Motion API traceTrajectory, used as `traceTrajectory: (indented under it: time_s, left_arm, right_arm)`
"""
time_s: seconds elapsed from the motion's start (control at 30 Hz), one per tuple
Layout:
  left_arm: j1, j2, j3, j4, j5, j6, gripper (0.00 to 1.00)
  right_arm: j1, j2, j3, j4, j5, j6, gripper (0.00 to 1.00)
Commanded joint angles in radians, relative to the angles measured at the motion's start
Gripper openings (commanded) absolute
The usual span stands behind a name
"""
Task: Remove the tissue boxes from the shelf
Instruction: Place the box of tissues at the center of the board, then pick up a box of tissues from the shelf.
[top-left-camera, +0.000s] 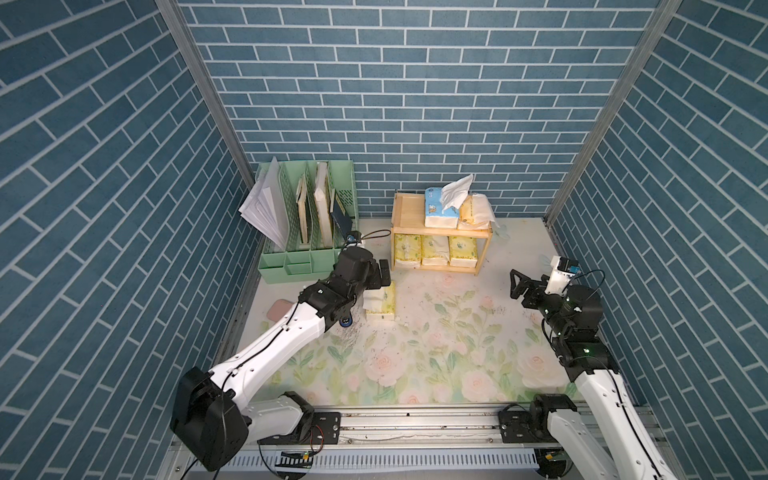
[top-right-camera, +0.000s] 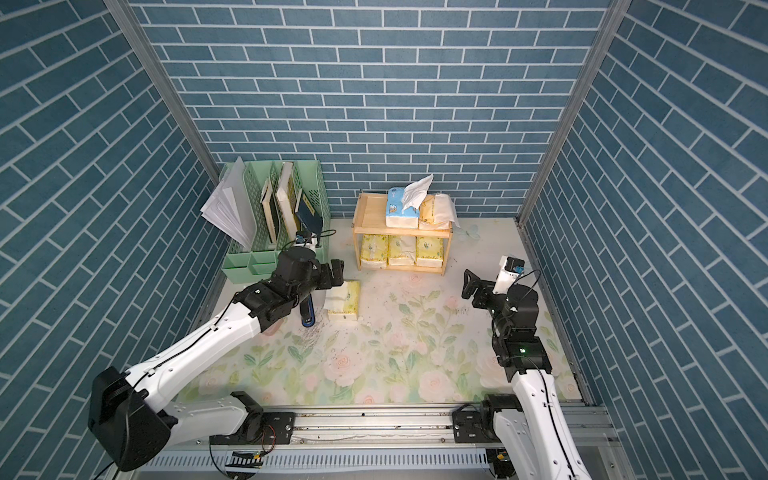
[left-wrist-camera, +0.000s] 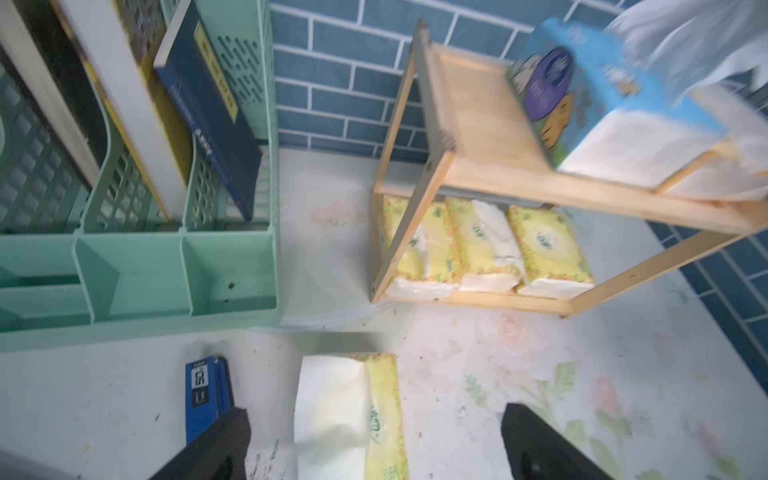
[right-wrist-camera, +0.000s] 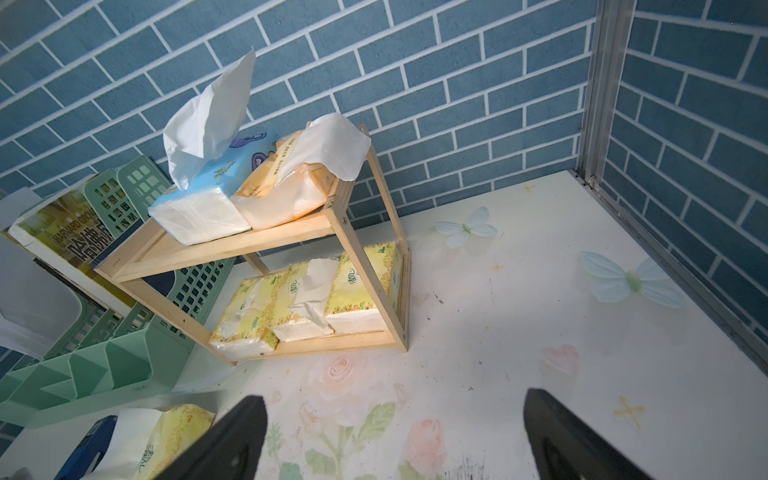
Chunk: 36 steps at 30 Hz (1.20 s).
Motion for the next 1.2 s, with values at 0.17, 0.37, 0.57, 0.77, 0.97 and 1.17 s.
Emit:
traceTrajectory:
  time_s: [0.17, 0.37, 0.57, 0.77, 0.97, 1.17]
  left_arm:
    - [-0.002, 0.152, 0.251, 0.041, 0.178, 0.013, 0.98]
    - [0.000, 0.306, 0.416, 0.104, 0.264, -0.041, 0.95]
    - [0.003, 0.440, 0.542, 0.149, 0.313, -0.114, 0.90]
    - [0.019, 0.576, 0.657, 0.152, 0.339, -0.170, 0.82]
    - [0.030, 0.676, 0.742, 0.153, 0.366, -0.198, 0.77]
    - [0.037, 0.751, 0.776, 0.161, 0.401, -0.223, 0.68]
  right_arm:
    - [-0.001, -0.005, 0.005, 0.017, -0.018, 0.036, 1.00]
    - [0.000, -0.007, 0.013, 0.014, -0.030, 0.038, 1.00]
    - [0.000, -0.007, 0.006, 0.019, -0.030, 0.042, 1.00]
    - [0.000, -0.006, 0.005, 0.025, -0.032, 0.048, 1.00]
    - [-0.001, -0.007, 0.005, 0.020, -0.022, 0.042, 1.00]
    - [-0.001, -0.009, 0.000, 0.016, -0.015, 0.042, 1.00]
